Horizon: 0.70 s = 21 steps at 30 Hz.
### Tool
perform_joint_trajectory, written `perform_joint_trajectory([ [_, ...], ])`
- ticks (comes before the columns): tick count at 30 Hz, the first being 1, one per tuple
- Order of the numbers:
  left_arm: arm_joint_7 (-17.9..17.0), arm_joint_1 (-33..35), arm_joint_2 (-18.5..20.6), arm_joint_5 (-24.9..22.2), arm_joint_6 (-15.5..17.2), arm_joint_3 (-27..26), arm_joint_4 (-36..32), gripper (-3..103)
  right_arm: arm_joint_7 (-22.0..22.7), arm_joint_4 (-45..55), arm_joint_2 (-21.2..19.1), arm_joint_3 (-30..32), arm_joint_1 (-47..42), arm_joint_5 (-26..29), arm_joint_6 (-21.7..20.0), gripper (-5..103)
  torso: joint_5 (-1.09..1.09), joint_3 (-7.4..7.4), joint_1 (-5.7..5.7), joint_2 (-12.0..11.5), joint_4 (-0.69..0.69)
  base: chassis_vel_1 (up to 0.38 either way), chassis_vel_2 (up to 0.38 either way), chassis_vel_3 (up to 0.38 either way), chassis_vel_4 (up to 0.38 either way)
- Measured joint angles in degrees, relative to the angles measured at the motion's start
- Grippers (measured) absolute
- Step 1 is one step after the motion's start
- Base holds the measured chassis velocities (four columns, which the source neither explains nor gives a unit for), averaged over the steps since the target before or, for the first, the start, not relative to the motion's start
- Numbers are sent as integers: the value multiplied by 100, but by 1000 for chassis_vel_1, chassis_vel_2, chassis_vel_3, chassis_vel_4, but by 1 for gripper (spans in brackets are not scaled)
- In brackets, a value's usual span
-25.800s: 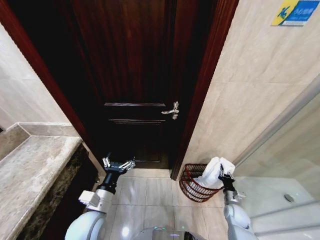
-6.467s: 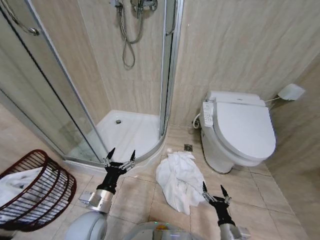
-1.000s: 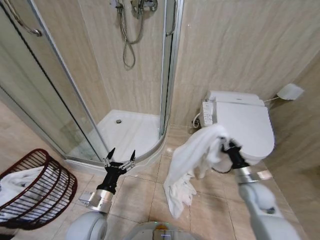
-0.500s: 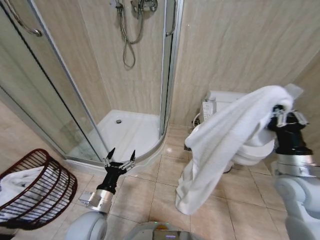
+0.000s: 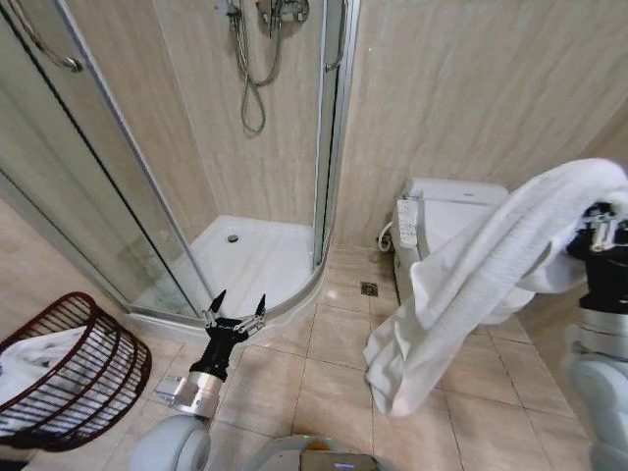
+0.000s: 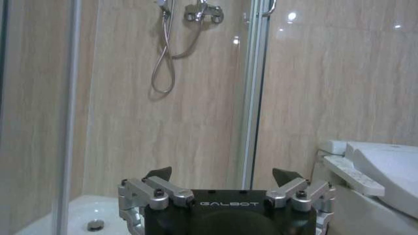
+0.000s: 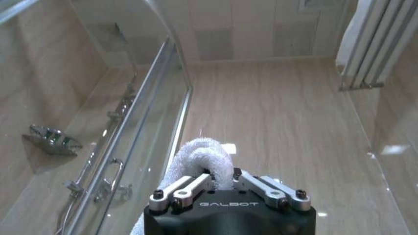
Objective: Discard the used towel into the hamper.
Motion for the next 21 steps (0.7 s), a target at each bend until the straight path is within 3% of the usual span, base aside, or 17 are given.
perform_joint_trajectory([
  [13,0,-1,0,0,0,0,0,100,-124,287,154,-23,-166,2,51,5,-2,2,2,-1,2,-118,121,133,-134],
  [15,0,-1,0,0,0,0,0,100,-157,323,188,-94,-173,-51,106,5,6,3,4,-1,2,-128,128,91,-66],
  [21,0,-1,0,0,0,0,0,100,-164,358,182,-146,-115,-143,170,5,0,7,4,7,0,-23,27,-35,-15],
])
